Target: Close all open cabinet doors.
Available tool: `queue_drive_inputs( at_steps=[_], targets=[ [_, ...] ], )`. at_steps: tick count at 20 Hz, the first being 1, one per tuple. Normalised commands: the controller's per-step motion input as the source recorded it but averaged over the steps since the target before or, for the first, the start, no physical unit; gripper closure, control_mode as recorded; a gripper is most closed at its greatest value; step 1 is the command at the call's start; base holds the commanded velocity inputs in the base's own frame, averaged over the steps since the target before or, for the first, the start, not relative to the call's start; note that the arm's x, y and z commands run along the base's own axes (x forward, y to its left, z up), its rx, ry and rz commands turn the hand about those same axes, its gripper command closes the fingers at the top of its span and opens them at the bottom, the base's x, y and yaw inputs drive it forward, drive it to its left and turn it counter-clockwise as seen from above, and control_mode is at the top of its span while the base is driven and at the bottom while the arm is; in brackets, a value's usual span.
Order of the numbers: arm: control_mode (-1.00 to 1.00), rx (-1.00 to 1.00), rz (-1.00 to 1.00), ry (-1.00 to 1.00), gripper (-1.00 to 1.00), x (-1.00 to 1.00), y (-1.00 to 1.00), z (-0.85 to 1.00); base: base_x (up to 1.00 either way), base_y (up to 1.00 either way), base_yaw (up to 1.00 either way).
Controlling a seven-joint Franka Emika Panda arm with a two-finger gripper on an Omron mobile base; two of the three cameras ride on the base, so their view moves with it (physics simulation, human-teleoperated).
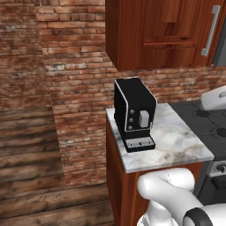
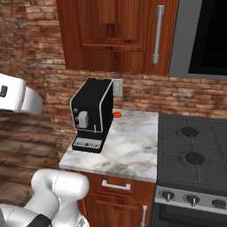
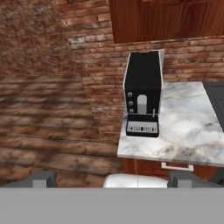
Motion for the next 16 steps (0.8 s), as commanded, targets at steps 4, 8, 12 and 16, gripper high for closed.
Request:
queue_drive_inputs(
  at_steps=[4, 8, 12, 16],
  targets=[
    [-1.0, -0.01, 0.0, 0.0, -1.0, 0.26, 0.0, -0.35, 0.0, 0.0, 0.0],
    [-1.0, -0.02, 0.0, 0.0, -1.0, 0.19, 0.0, -0.25, 0.0, 0.0, 0.0],
    [-1.0, -0.01, 0.0, 0.0, -1.0, 0.03, 0.0, -0.13, 0.0, 0.0, 0.0],
    [-1.0, -0.03, 0.0, 0.0, -1.0, 0.17, 0.0, -0.17, 0.0, 0.0, 0.0]
  ],
)
